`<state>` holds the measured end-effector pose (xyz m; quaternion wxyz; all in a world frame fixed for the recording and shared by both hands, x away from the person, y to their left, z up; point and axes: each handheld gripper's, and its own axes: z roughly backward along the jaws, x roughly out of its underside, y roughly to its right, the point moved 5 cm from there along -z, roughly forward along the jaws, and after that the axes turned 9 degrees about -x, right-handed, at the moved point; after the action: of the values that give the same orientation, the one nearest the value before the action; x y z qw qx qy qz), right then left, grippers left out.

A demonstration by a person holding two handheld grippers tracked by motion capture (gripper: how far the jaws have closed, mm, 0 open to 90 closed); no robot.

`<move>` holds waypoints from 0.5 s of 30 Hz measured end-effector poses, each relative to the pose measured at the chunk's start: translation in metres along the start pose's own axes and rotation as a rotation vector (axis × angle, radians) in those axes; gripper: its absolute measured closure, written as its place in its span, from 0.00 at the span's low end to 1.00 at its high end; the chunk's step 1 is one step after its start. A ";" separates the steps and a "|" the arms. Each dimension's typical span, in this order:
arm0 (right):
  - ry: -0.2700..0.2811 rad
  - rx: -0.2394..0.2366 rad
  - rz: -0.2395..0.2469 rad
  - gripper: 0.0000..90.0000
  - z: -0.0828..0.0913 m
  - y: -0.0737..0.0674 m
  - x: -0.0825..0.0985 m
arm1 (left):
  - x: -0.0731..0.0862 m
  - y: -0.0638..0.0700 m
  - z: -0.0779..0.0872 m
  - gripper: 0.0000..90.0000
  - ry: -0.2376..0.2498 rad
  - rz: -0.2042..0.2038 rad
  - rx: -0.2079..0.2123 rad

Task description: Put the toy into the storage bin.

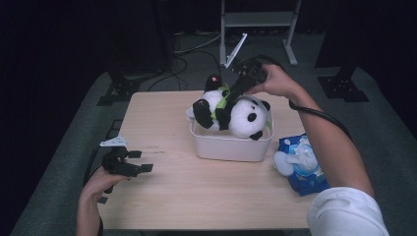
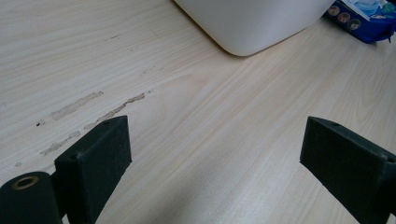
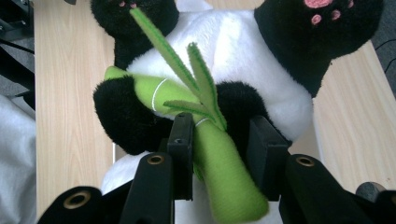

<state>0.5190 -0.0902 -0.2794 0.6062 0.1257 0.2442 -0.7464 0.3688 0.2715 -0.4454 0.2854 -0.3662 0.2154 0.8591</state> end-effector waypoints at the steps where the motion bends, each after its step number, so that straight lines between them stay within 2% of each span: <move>1: -0.002 -0.001 -0.002 0.73 -0.002 0.000 0.001 | 0.000 0.000 0.000 0.08 0.002 0.000 0.001; 8: -0.015 -0.016 0.001 0.72 -0.020 0.003 0.007 | 0.001 0.000 0.000 0.08 -0.001 0.001 0.001; 15: -0.019 -0.034 0.012 0.72 -0.030 0.000 0.007 | 0.001 0.000 0.001 0.08 0.001 0.003 0.000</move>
<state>0.5139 -0.0809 -0.3080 0.6151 0.1099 0.2501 -0.7396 0.3677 0.2722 -0.4451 0.2841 -0.3664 0.2163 0.8592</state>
